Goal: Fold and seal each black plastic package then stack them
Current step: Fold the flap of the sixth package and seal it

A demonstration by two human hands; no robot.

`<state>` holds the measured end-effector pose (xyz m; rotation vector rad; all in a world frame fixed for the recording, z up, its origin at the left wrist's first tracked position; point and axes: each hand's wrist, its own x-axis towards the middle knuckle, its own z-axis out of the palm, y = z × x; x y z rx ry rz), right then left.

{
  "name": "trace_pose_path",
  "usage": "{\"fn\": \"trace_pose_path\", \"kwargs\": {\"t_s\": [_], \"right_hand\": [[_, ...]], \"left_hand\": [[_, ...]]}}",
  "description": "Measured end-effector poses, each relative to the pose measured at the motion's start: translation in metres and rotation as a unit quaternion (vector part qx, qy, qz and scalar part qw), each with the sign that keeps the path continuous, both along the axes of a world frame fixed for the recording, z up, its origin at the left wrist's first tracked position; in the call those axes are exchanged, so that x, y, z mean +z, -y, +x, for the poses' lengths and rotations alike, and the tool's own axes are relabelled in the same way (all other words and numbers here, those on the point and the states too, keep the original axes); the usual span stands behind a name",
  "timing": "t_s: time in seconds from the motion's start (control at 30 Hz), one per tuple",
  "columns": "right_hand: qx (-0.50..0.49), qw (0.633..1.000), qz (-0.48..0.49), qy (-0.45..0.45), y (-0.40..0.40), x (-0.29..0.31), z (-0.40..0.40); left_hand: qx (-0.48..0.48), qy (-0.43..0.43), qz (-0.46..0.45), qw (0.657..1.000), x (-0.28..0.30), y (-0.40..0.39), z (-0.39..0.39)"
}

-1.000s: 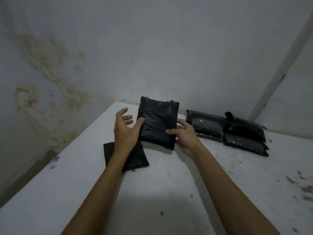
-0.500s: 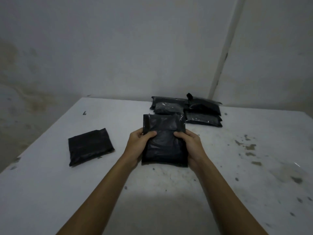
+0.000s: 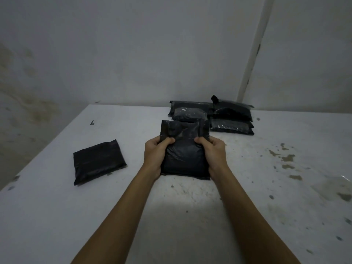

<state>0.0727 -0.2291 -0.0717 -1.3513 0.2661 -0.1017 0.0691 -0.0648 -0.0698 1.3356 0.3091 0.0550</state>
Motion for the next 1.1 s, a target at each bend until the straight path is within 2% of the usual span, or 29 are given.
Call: {"fn": "trace_pose_path", "kwargs": {"t_s": [0.23,0.5,0.83,1.1], "right_hand": [[0.005,1.000,0.002,0.003,0.004,-0.006,0.001],[0.020,1.000,0.016,0.013,0.008,-0.006,0.001],[-0.010,1.000,0.021,-0.018,0.005,-0.008,0.003],[0.011,1.000,-0.004,-0.028,0.004,-0.010,0.004]], "left_hand": [[0.002,0.027,0.004,1.000,-0.003,-0.001,0.000],[-0.055,0.008,-0.039,0.998,-0.001,-0.012,0.003],[0.008,0.027,-0.017,0.999,-0.005,-0.005,0.000],[-0.015,0.003,-0.032,0.999,-0.003,-0.010,-0.005]]}}
